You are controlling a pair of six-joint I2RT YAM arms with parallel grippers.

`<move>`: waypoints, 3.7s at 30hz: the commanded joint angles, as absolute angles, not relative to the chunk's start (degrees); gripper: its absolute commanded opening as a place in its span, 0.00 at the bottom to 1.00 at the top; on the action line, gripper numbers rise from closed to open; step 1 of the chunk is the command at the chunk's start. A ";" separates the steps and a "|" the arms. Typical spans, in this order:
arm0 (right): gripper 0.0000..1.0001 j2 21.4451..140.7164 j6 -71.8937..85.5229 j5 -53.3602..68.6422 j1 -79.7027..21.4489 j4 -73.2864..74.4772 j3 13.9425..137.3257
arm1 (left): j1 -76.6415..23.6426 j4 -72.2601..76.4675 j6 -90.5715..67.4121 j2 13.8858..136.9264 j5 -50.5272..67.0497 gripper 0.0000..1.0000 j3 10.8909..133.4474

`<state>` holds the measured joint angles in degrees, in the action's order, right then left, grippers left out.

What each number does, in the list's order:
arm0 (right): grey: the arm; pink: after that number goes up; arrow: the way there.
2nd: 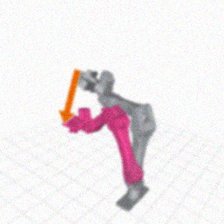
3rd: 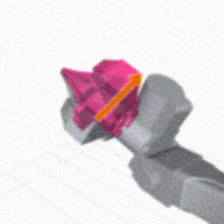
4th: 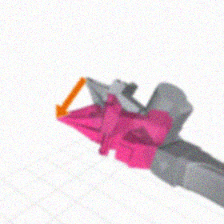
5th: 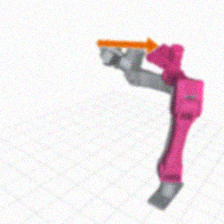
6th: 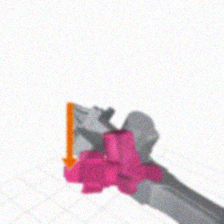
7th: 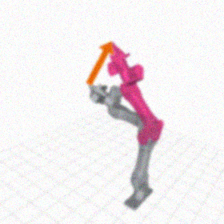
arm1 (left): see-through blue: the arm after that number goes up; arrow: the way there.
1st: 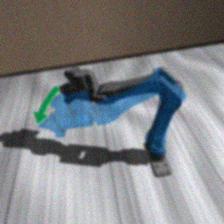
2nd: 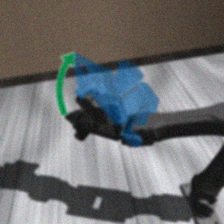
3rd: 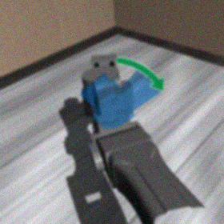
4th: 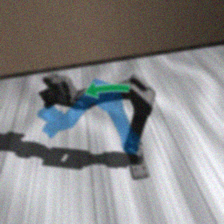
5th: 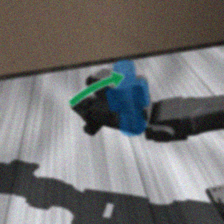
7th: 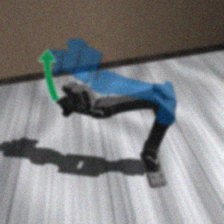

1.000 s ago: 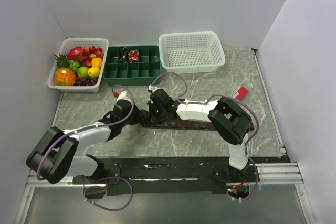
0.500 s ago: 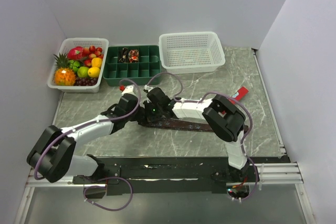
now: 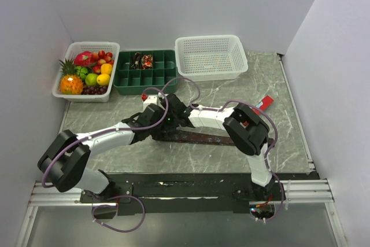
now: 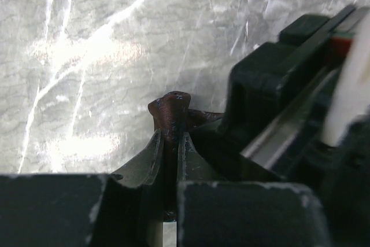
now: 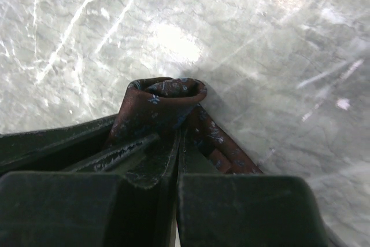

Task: Roll the ties
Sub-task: Roll the tie at the center of the board.

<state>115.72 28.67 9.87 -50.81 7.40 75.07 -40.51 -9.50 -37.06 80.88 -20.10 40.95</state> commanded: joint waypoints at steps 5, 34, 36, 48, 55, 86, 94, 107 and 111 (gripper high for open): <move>0.00 106.88 25.23 7.65 -49.13 9.93 76.30 | -42.18 -12.65 -37.09 80.77 -23.20 0.01 43.68; 0.00 106.87 29.00 13.26 -46.41 7.91 62.84 | -52.03 -21.45 -36.47 90.09 -35.24 0.01 52.38; 0.00 107.49 29.27 13.54 -46.23 7.38 62.75 | -52.64 -21.53 -36.47 91.05 -35.33 0.09 52.91; 0.00 107.93 29.53 15.37 -45.09 6.16 62.15 | -57.04 -22.68 -39.37 96.59 -36.83 0.49 57.22; 0.00 104.42 30.50 21.08 -42.01 0.27 58.28 | -57.04 -15.66 -40.87 90.36 -33.66 0.48 51.86; 0.00 102.03 32.70 38.67 -34.63 -12.57 51.85 | -52.47 4.65 -47.37 85.43 -23.12 0.46 40.87; 0.00 104.68 33.22 40.52 -35.51 -13.45 53.09 | -52.21 5.27 -47.46 85.69 -22.33 0.45 40.43; 0.00 102.48 34.01 41.40 -35.60 -16.53 52.21 | -52.12 7.47 -48.34 84.11 -21.62 0.28 38.76; 0.00 101.52 33.84 40.96 -35.68 -16.61 51.94 | -52.12 7.30 -48.78 84.29 -21.80 0.10 38.67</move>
